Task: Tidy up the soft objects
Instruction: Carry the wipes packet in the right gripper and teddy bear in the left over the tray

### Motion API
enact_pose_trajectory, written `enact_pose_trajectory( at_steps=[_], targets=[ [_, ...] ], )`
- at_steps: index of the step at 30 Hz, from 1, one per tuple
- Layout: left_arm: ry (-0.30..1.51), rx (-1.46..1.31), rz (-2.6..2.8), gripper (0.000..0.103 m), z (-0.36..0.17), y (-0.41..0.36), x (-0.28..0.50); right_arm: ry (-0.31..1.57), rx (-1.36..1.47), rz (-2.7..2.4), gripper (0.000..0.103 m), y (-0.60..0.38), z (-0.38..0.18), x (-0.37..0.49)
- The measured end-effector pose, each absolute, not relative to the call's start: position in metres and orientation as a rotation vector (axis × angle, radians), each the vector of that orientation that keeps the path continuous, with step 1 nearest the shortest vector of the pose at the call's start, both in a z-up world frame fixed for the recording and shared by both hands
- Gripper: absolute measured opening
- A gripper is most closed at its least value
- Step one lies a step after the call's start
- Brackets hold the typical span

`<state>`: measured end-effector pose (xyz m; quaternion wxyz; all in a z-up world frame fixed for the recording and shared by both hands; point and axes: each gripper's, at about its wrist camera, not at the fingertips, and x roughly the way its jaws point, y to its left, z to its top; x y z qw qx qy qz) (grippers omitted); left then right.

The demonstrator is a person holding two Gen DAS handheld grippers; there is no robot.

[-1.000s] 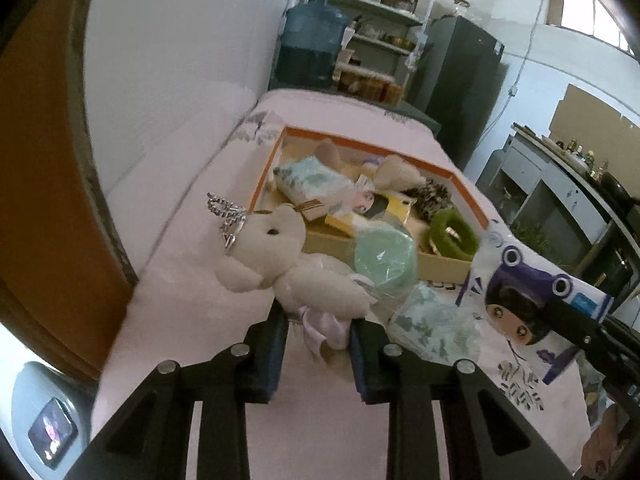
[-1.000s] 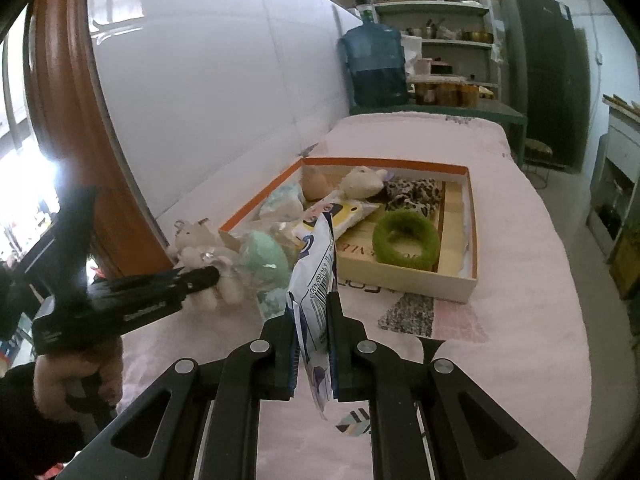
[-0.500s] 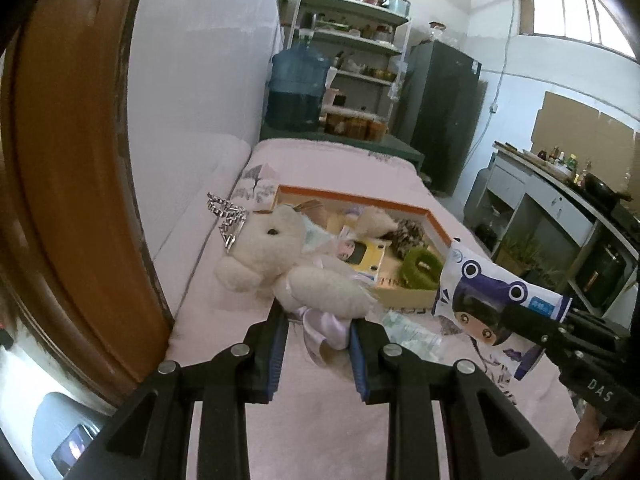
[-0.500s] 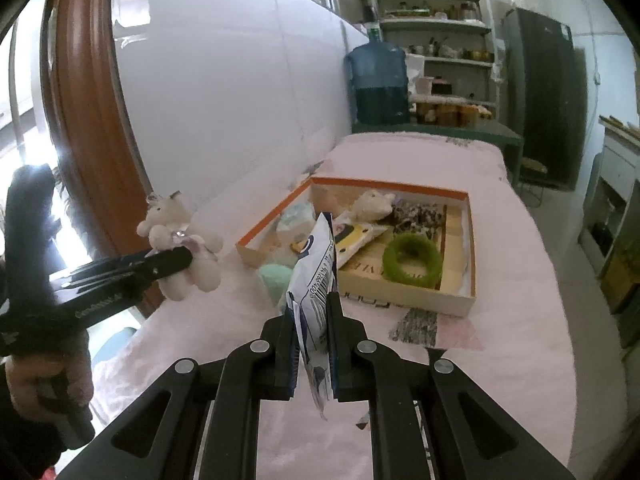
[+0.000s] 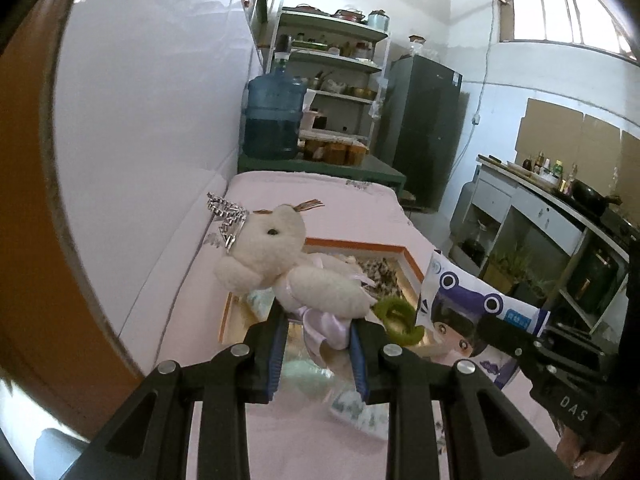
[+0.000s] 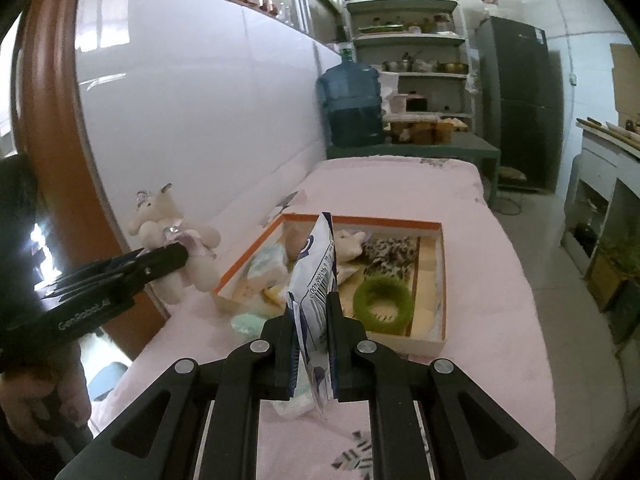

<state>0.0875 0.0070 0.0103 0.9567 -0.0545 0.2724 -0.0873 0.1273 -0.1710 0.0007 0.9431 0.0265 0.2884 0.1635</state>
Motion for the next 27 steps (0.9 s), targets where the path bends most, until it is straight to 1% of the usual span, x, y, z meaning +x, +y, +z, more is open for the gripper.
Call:
enact_pose_trajectory(
  at_steps=[13, 27],
  targets=[
    [0.545, -0.059, -0.132, 0.029, 0.013, -0.02, 0.143, 0.584, 0.084, 0.291, 0.012, -0.184, 0.005, 0.164],
    [0.571, -0.034, -0.111, 0.029, -0.003, -0.031, 0.192, 0.602, 0.099, 0.254, 0.012, -0.192, -0.006, 0.206]
  ],
)
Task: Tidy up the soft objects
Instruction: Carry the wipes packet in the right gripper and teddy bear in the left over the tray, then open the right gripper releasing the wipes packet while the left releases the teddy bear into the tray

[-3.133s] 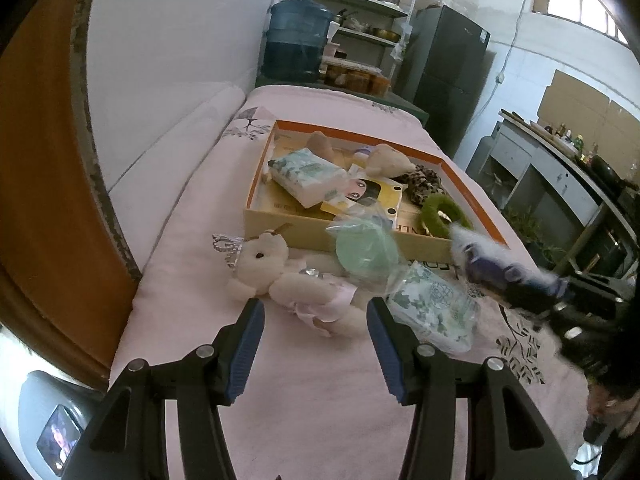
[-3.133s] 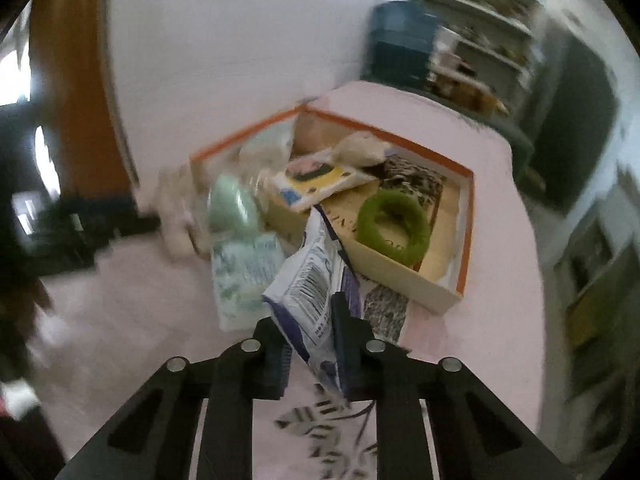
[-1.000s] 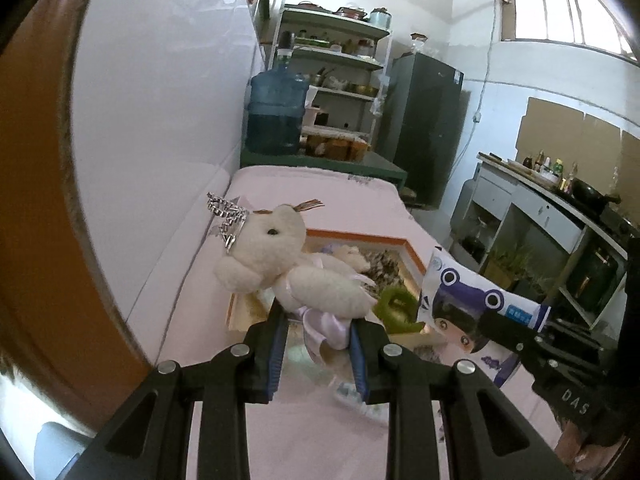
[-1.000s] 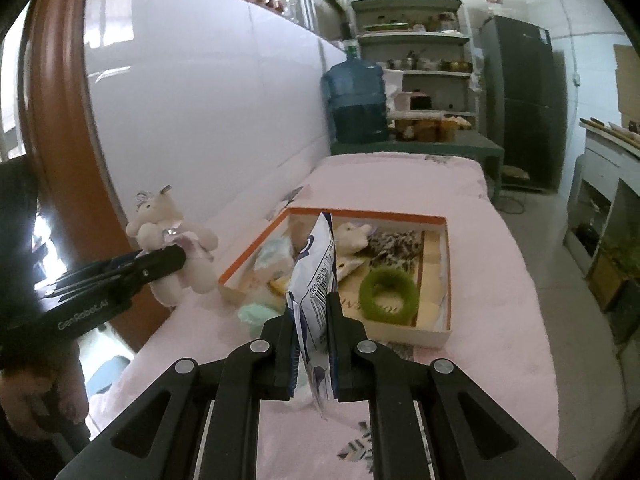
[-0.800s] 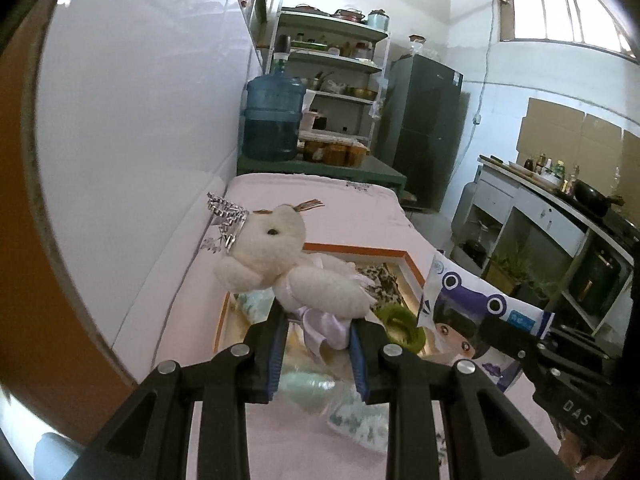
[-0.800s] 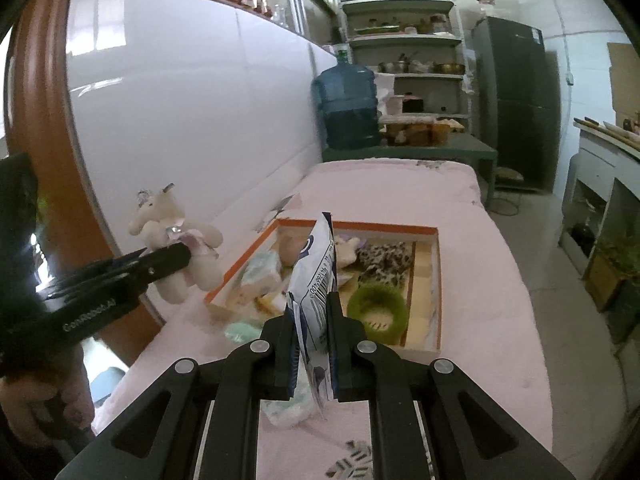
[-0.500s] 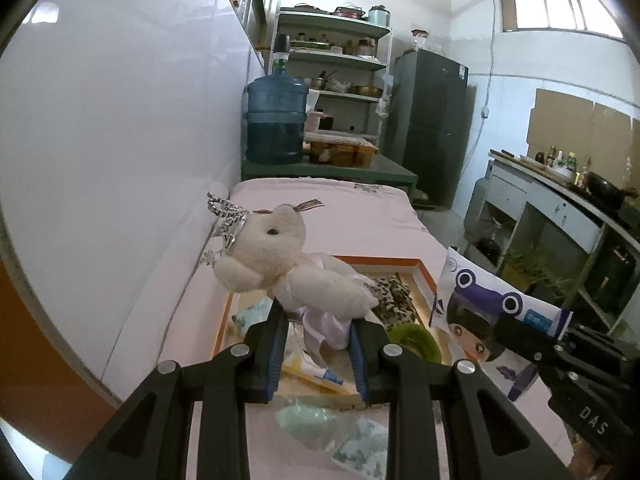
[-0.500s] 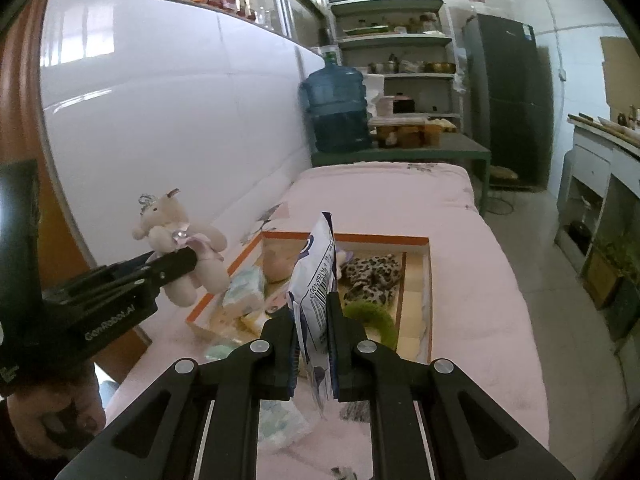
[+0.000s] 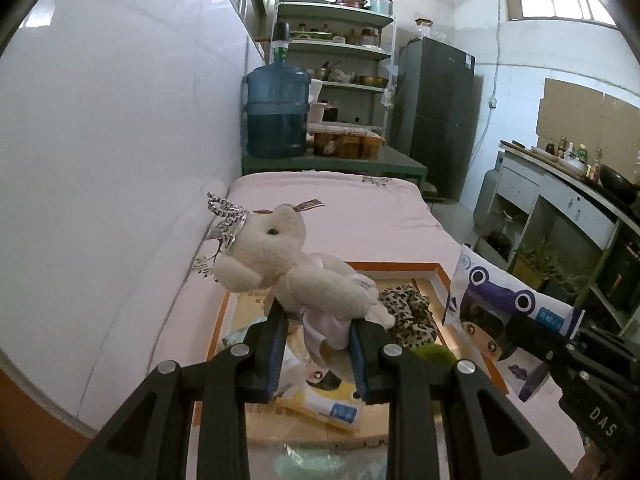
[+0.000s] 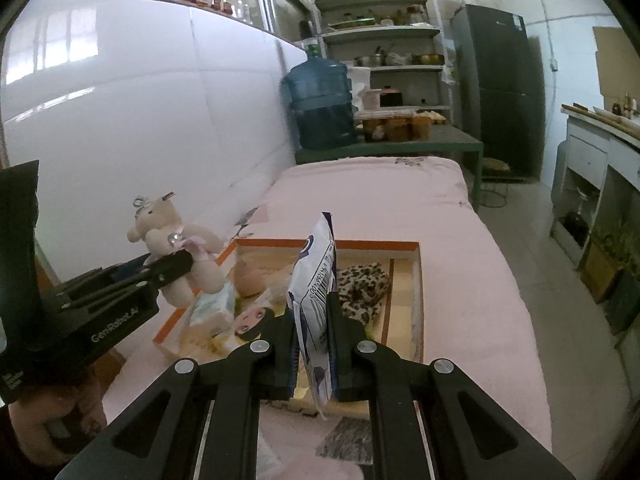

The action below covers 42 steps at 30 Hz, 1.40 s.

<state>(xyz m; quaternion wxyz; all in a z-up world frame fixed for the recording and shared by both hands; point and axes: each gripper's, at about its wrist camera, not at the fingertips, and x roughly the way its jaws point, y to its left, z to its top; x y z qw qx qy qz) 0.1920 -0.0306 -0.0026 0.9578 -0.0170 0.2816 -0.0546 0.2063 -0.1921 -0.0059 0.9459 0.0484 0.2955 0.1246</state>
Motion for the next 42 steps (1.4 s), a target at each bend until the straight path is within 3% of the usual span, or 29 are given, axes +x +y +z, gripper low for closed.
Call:
enact_pose_trajectory(
  at_steps=[42],
  targets=[
    [0.702, -0.114, -0.135, 0.029, -0.069, -0.031, 0.288, 0.682, -0.044, 0.153, 0.012, -0.213, -0.074, 0.324]
  ],
)
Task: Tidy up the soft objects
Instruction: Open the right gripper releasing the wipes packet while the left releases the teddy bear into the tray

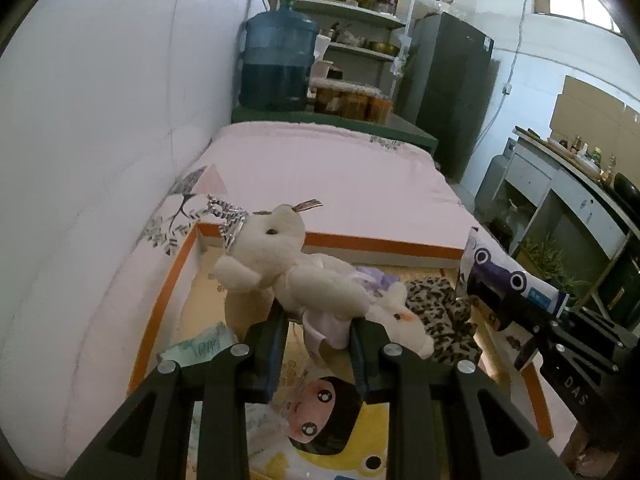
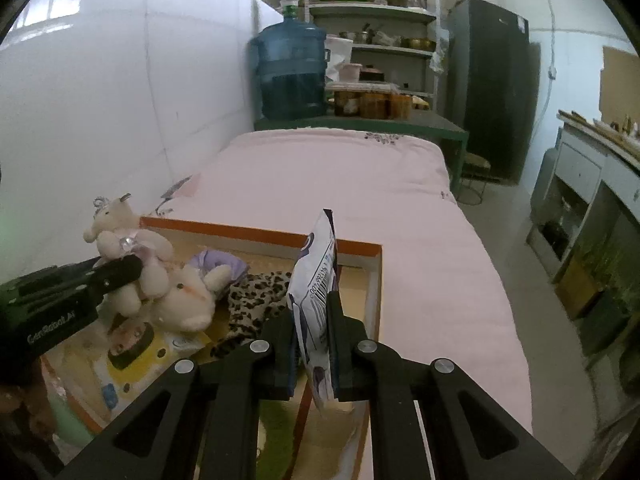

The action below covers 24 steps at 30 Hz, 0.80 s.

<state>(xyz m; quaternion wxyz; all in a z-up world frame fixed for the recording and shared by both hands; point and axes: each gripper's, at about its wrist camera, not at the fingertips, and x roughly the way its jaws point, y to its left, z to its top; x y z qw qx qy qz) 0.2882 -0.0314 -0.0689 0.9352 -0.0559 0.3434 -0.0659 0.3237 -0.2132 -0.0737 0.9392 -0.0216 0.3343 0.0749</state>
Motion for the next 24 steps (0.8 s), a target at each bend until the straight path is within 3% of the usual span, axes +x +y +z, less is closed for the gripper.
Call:
enact_pose_trajectory(
  at_steps=[8, 15, 24],
  targets=[
    [0.772, -0.146, -0.139, 0.032, -0.082, -0.027, 0.299, 0.678, -0.195, 0.172, 0.019, -0.187, -0.087, 0.322],
    [0.795, -0.136, -0.137, 0.041, -0.082, -0.025, 0.3, 0.691, -0.202, 0.196, 0.043, -0.179, -0.093, 0.323],
    [0.785, -0.123, -0.115, 0.048, -0.079, -0.024, 0.294, 0.693, -0.167, 0.203, 0.048, -0.182, -0.088, 0.317]
  ],
)
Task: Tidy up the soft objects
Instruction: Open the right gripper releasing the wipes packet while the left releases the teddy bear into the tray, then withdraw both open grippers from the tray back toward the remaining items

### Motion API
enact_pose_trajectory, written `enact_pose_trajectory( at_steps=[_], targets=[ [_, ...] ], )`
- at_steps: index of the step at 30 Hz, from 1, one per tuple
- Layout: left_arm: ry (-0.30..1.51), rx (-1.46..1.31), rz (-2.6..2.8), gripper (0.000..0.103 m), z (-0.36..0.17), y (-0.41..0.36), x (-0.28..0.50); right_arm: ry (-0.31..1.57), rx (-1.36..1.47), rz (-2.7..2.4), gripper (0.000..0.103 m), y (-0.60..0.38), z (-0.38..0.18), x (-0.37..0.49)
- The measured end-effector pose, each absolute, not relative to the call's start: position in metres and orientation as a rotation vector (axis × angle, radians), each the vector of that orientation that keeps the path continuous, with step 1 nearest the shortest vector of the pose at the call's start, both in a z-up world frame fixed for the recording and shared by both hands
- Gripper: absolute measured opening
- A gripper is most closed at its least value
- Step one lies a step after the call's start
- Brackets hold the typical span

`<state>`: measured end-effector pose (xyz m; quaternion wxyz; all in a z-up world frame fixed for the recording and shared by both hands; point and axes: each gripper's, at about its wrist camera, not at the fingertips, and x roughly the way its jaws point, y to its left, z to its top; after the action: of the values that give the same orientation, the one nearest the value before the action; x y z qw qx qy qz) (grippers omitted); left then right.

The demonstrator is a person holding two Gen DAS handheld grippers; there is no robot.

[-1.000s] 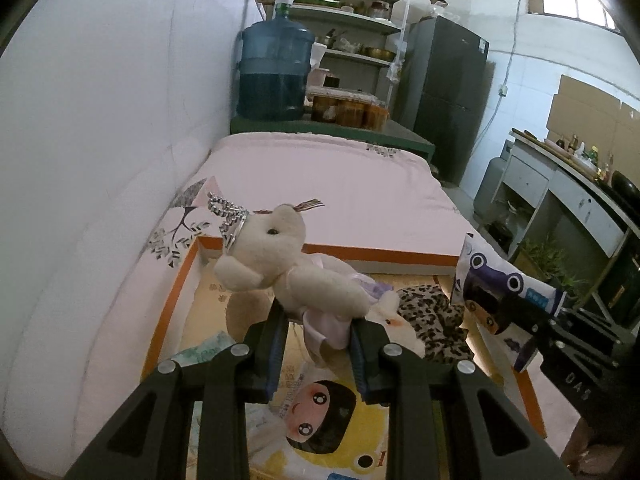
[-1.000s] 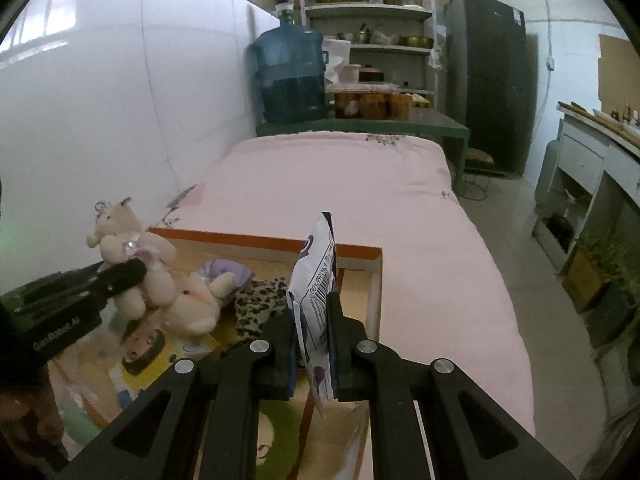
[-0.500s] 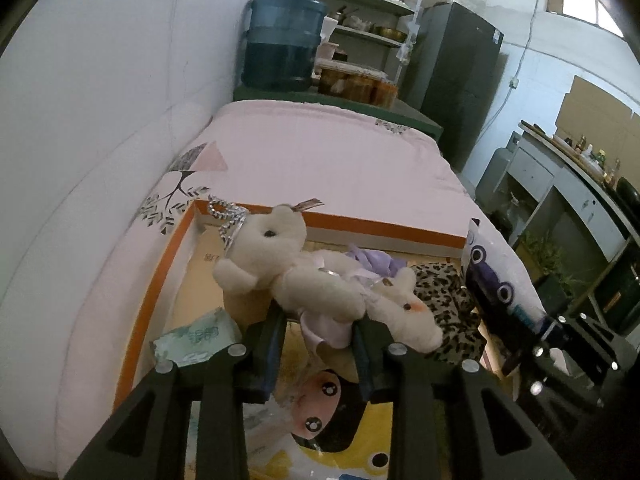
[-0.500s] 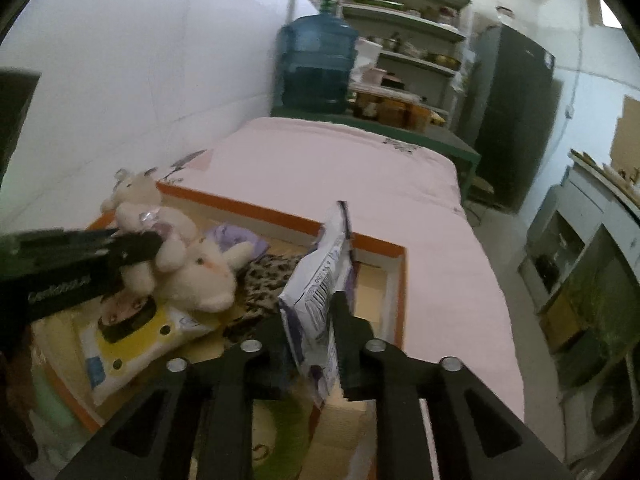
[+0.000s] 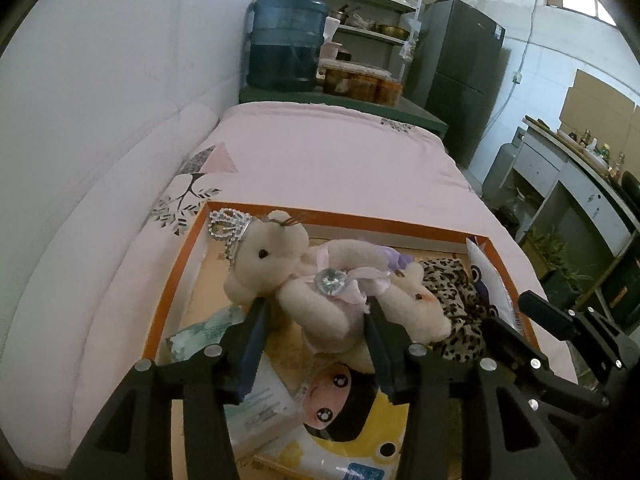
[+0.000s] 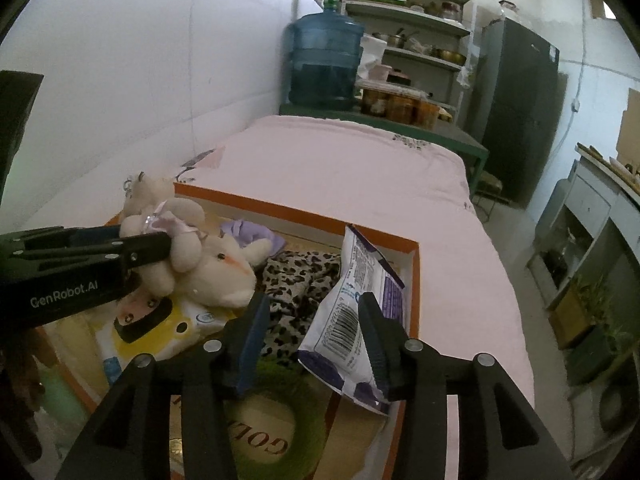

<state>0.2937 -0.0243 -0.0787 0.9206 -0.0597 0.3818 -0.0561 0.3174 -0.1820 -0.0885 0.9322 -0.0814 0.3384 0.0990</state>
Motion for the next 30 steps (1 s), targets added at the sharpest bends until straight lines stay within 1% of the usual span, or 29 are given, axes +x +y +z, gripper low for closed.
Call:
enact_pose_trajectory(
  at_steps=[9, 11, 30],
  targets=[
    [0.762, -0.114, -0.119, 0.059, -0.068, -0.022, 0.287, 0.684, -0.128, 0.211, 0.048, -0.187, -0.078, 0.308],
    [0.752, -0.114, -0.12, 0.06, -0.065, -0.021, 0.284, 0.683, -0.114, 0.216, 0.048, -0.188, -0.076, 0.305],
    [0.706, -0.099, -0.12, 0.06, -0.04, -0.017, 0.25, 0.664, -0.078, 0.236, 0.048, -0.181, -0.053, 0.27]
  ],
)
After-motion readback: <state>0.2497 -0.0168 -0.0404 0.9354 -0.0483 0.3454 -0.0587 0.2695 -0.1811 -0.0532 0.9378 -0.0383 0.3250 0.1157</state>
